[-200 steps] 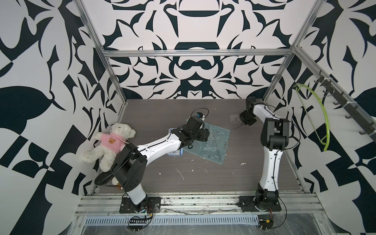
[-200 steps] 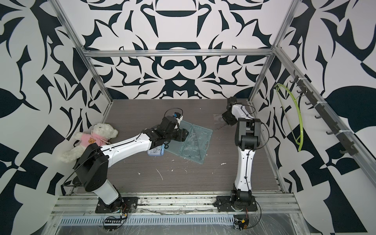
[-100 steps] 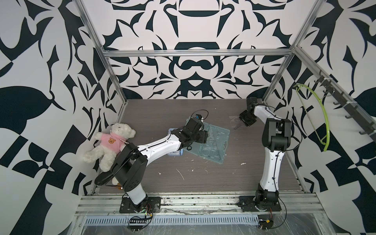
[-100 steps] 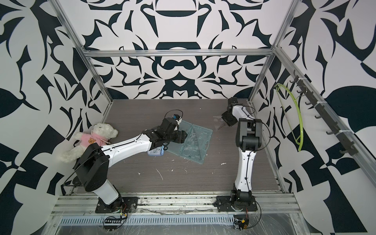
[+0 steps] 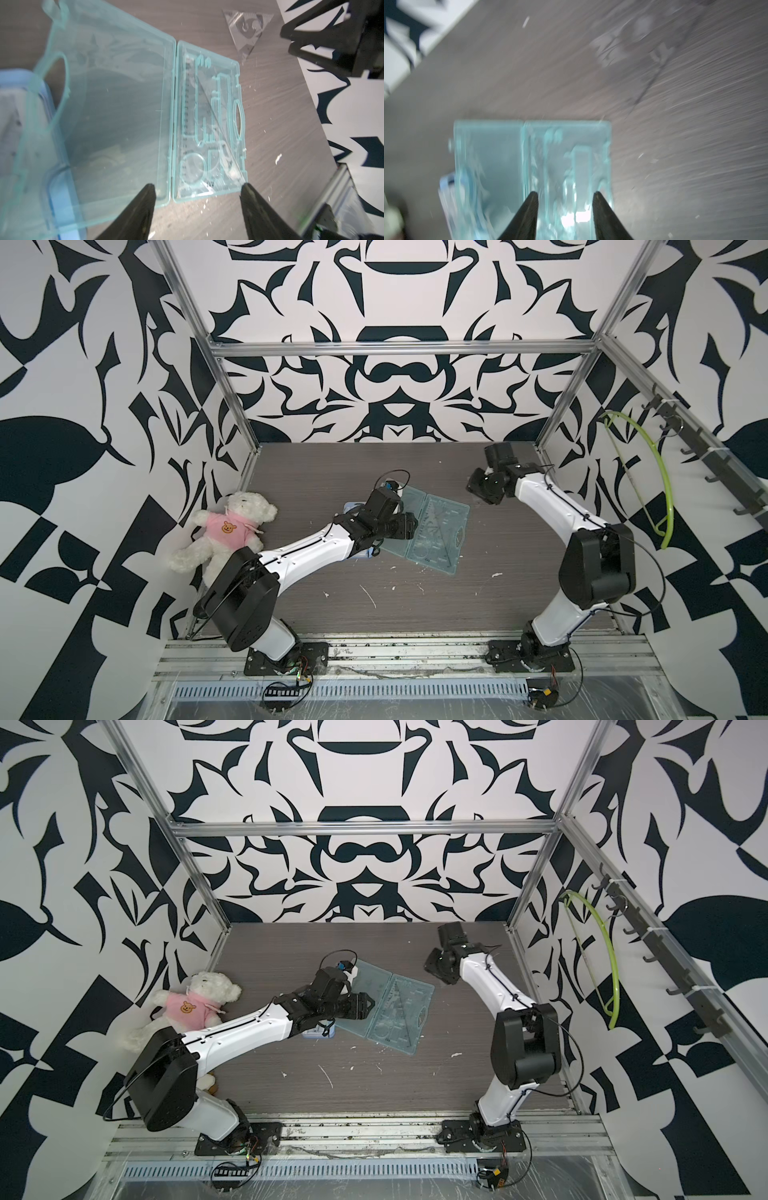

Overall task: Open the ruler set and take out the ruler
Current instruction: Pick up the ruler from the ruler set box.

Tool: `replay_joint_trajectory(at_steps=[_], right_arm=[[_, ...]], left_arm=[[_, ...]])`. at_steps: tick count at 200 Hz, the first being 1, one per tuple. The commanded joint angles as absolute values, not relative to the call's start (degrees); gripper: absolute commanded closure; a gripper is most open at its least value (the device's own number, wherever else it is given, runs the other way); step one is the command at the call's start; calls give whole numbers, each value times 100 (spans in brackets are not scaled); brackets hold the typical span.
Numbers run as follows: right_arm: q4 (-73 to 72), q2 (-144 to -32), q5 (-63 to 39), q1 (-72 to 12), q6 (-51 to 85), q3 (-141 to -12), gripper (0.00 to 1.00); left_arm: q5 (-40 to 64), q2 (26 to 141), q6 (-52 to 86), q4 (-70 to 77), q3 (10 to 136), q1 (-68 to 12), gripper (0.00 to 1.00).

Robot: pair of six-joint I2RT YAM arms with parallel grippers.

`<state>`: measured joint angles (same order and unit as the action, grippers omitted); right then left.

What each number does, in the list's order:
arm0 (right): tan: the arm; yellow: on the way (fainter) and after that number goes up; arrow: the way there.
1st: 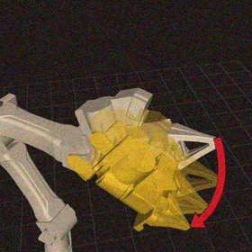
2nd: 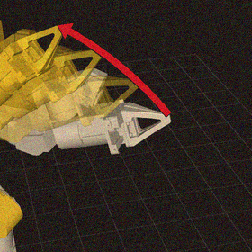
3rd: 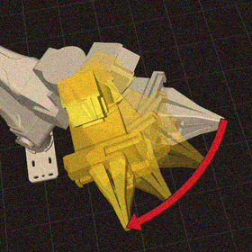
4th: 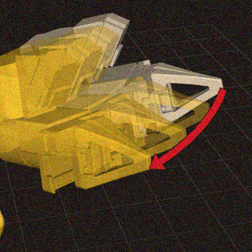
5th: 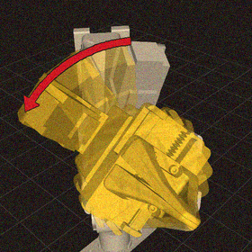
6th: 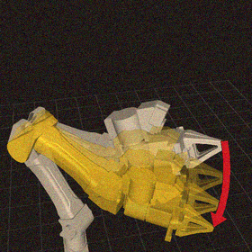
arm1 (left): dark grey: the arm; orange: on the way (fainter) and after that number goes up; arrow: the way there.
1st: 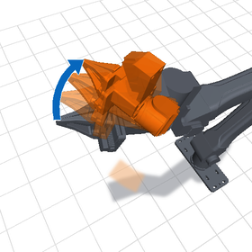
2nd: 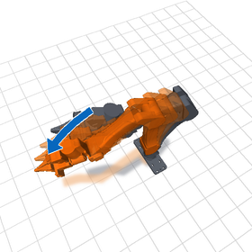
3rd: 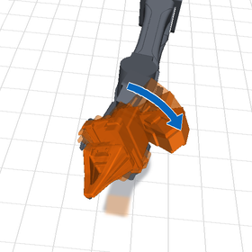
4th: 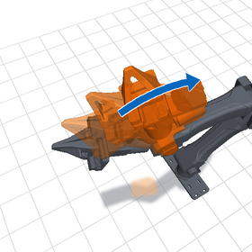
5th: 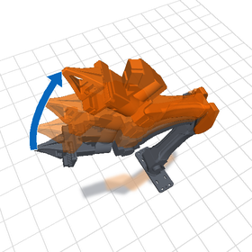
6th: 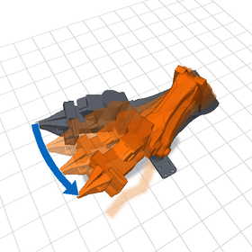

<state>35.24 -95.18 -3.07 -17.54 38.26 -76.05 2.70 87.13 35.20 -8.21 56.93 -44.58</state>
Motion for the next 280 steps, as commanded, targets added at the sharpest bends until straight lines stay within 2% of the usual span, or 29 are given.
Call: replay_joint_trajectory(at_steps=[1,32,132,195,243,280], right_arm=[[4049,-9500,-117,-2126,3095,-7370,55],[4185,-9612,-16,-2585,2739,-7163,54],[3867,-10196,-168,-2984,2499,-6872,55],[3911,-10592,166,-3119,2406,-7126,57],[3841,-10805,307,-3125,2415,-7216,65],[3797,-10940,369,-3120,2401,-7273,67]], left_arm=[[1000,8560,3928,-1117,5463,-4327,31],[1185,8191,3967,-1279,5176,-4324,28],[1114,7081,3914,-967,3921,-4325,23],[1135,7092,3720,-578,3727,-4324,22],[1007,7145,3718,-606,3776,-4325,19],[993,7189,3718,-590,3814,-4324,16]])
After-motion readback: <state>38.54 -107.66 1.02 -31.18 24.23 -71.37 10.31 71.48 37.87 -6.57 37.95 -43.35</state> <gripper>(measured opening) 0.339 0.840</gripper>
